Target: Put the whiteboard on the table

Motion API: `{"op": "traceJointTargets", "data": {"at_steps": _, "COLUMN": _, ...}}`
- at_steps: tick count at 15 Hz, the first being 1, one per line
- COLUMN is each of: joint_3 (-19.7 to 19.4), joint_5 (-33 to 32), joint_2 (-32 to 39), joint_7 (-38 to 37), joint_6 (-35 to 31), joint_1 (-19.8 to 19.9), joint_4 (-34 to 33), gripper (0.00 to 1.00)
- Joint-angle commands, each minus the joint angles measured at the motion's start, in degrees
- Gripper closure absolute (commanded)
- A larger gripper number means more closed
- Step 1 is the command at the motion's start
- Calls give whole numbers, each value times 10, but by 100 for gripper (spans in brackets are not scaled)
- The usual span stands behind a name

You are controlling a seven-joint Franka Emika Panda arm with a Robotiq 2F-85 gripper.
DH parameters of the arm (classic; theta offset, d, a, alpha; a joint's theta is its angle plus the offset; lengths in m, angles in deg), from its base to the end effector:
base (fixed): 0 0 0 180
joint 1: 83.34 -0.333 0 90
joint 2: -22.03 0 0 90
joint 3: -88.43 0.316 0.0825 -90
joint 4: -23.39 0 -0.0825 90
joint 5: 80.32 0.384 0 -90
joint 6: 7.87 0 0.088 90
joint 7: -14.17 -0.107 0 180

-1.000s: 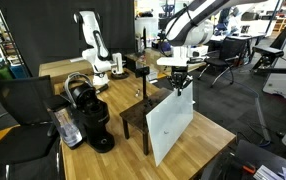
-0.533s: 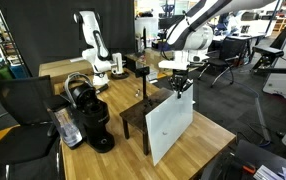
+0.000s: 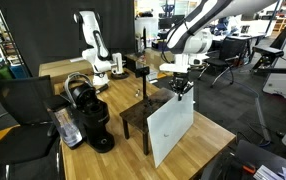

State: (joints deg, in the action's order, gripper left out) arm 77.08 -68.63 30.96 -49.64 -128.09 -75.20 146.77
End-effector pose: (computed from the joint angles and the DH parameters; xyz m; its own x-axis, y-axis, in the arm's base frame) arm 0.5073 -0.1685 0.3139 -0.0189 -0.9794 -0.2011 -0.9906 -0.0088 0.1363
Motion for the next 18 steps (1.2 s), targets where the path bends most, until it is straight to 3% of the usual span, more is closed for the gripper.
{"op": "traceJointTargets", "data": {"at_steps": 1, "joint_3": 2, "joint_5": 27, "joint_2": -6, "joint_7": 24, "joint_6": 2, "joint_1": 8, "joint_4": -3, "gripper": 98}}
{"op": "traceJointTargets", "data": {"at_steps": 18, "joint_3": 0, "joint_5": 56, "joint_2": 16, "joint_7": 68, "joint_6": -1, "joint_1": 13, "joint_4": -9, "gripper": 98}}
